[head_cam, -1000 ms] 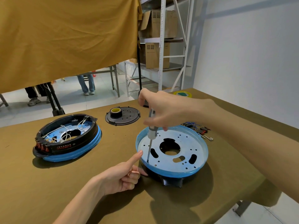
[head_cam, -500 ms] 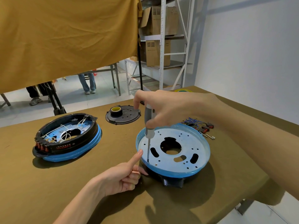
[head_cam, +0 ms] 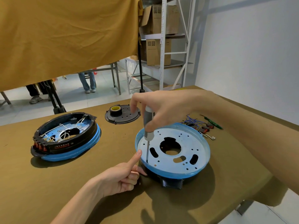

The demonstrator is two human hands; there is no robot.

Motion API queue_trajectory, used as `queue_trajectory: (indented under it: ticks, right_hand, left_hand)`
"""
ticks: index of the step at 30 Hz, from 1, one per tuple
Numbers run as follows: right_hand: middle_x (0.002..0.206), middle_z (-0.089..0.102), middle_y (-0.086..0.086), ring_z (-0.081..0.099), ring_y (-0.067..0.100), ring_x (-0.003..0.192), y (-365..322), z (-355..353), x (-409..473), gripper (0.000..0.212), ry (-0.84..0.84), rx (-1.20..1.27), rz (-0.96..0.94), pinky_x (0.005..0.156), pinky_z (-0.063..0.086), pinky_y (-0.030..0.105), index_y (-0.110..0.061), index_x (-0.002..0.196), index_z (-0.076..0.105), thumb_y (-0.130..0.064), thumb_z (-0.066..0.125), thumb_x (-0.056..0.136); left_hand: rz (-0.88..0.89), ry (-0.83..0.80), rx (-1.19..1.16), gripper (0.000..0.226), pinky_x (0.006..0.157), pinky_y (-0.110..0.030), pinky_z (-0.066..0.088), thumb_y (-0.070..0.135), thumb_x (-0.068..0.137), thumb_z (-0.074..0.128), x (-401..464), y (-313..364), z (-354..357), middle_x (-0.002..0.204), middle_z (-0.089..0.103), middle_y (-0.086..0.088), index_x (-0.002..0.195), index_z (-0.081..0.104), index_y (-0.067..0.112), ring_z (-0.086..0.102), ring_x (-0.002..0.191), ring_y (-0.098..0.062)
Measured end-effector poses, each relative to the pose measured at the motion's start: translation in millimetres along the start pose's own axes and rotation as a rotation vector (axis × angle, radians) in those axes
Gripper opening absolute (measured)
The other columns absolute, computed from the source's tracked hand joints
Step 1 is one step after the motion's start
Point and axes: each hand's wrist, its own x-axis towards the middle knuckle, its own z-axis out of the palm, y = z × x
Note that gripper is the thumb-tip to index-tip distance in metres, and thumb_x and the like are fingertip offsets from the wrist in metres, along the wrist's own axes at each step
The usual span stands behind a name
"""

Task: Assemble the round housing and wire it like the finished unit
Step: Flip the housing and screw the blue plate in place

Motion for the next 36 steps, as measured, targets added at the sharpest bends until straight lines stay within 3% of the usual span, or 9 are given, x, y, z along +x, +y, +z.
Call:
queue_trajectory:
  ticks: [4,8,13,17,20,26,30,33,36]
  right_hand:
    - [0.087,0.069,-0.004,0.066,0.011,0.066,-5.0,12.3,6.9,0.025,0.22,-0.161,-0.016,0.061,0.055,0.033,-0.026,0.116,0.055,-0.046,0.059,0.101]
    - [0.087,0.068,0.0,0.067,0.012,0.066,-7.7,2.3,2.6,0.039,0.023,-0.032,0.033,0.053,0.054,0.027,-0.027,0.125,0.044,-0.031,0.069,0.095]
    - [0.081,0.07,-0.001,0.069,0.012,0.062,-7.6,15.7,8.3,0.028,0.308,-0.334,0.05,0.056,0.053,0.029,-0.02,0.109,0.056,-0.046,0.052,0.103]
    - [0.088,0.069,0.001,0.073,0.017,0.07,-4.9,6.5,3.7,0.037,0.085,-0.095,0.092,0.051,0.054,0.027,-0.023,0.122,0.046,-0.029,0.069,0.094]
    - [0.077,0.068,-0.002,0.069,0.01,0.049,-5.0,13.2,6.5,0.027,0.228,-0.189,0.083,0.044,0.048,0.023,-0.019,0.113,0.05,-0.041,0.059,0.101]
    - [0.079,0.07,0.001,0.069,0.01,0.051,-1.6,8.5,3.4,0.03,0.139,-0.084,0.067,0.045,0.049,0.023,-0.02,0.114,0.045,-0.034,0.066,0.098]
    - [0.08,0.068,-0.003,0.066,0.012,0.063,-0.4,14.1,8.1,0.042,0.273,-0.267,0.06,0.051,0.047,0.03,-0.022,0.106,0.045,-0.062,0.056,0.096]
    - [0.086,0.07,0.001,0.07,0.015,0.061,0.7,7.5,4.3,0.039,0.11,-0.081,0.053,0.049,0.055,0.026,-0.022,0.115,0.043,-0.04,0.069,0.094]
    - [0.076,0.062,-0.004,0.066,0.009,0.046,-0.6,14.3,7.7,0.031,0.277,-0.26,0.045,0.041,0.045,0.021,-0.021,0.106,0.046,-0.048,0.06,0.099]
  left_hand:
    - [0.001,-0.005,-0.001,0.094,0.047,-0.021,0.025,0.079,0.061,0.069,0.4,-0.6,-0.7,0.07,0.023,0.0,0.115,0.063,0.002,0.021,0.056,-0.012]
    - [0.001,-0.013,-0.007,0.097,0.048,-0.021,0.025,0.08,0.06,0.07,0.6,-1.1,-1.7,0.074,0.02,-0.001,0.116,0.063,0.002,0.019,0.058,-0.013]
    - [0.0,-0.013,-0.009,0.095,0.047,-0.021,0.026,0.08,0.062,0.071,2.6,-2.1,-3.6,0.069,0.023,0.001,0.115,0.064,0.002,0.021,0.056,-0.012]
    - [-0.008,-0.014,-0.008,0.096,0.047,-0.021,0.026,0.081,0.062,0.07,2.4,-1.4,-3.2,0.071,0.022,0.0,0.116,0.064,0.002,0.02,0.057,-0.012]
    - [-0.007,-0.012,-0.008,0.094,0.046,-0.021,0.026,0.081,0.063,0.069,2.1,-1.2,-2.9,0.07,0.023,0.001,0.115,0.064,0.003,0.021,0.055,-0.011]
    - [-0.004,0.001,-0.006,0.093,0.048,-0.021,0.025,0.081,0.06,0.07,1.1,-0.8,-1.7,0.067,0.025,0.001,0.112,0.065,0.003,0.021,0.054,-0.011]
    - [-0.006,0.004,-0.004,0.091,0.047,-0.021,0.025,0.08,0.063,0.068,1.6,-1.2,-1.2,0.066,0.025,0.002,0.112,0.065,0.003,0.021,0.053,-0.011]
    - [-0.013,0.003,-0.01,0.091,0.046,-0.021,0.026,0.08,0.062,0.068,1.4,-0.5,-1.1,0.066,0.025,0.002,0.112,0.064,0.004,0.021,0.053,-0.011]
    - [-0.012,0.003,-0.008,0.091,0.046,-0.021,0.026,0.079,0.063,0.068,1.6,-0.7,-1.0,0.066,0.024,0.002,0.113,0.064,0.003,0.021,0.053,-0.011]
